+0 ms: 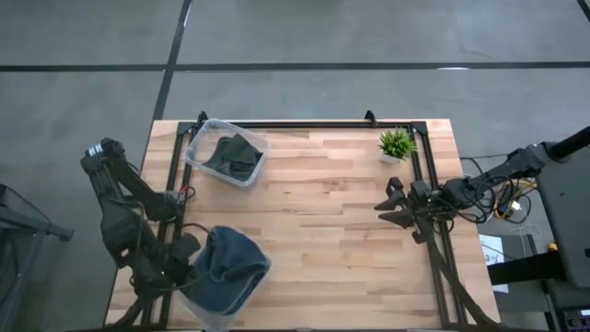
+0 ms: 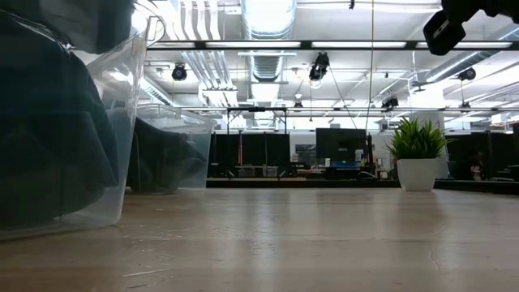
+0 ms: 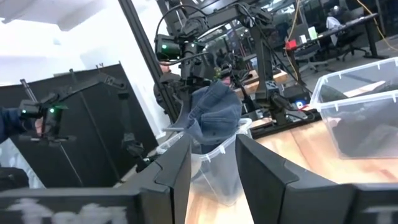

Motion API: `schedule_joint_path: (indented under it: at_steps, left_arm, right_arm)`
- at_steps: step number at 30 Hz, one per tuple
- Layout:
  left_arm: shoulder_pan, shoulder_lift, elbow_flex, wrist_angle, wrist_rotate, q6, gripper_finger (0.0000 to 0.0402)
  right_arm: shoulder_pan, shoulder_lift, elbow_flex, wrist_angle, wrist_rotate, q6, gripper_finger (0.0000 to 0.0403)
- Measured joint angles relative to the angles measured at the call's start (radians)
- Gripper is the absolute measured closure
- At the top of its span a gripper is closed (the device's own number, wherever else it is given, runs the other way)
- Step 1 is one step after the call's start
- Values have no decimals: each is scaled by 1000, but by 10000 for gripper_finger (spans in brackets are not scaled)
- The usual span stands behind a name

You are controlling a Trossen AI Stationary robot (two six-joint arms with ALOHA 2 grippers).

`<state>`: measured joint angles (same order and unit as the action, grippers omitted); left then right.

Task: Pick & Place hat
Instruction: Put the dark blue cap into the bottom transparent bin

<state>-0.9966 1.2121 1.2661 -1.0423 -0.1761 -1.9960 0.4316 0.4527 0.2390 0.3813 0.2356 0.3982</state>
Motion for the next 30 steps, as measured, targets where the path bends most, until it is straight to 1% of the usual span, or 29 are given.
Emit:
schedule_joint_path:
  at_steps: [7,12,16,25,30]
  left_arm:
    - [0,0,-87,155,1,26,397]
    - [1,-1,-162,175,5,2,397]
    - [1,-1,-214,183,32,-26,397]
    - [2,-2,-329,366,114,-42,397]
    - [2,-2,-372,399,141,-49,397]
  right_arm:
    - [0,30,0,1,2,64,276]
    - [0,51,0,8,2,79,273]
    - [0,68,0,30,2,82,278]
    - [-1,74,0,43,2,82,283]
    - [0,74,0,43,1,99,276]
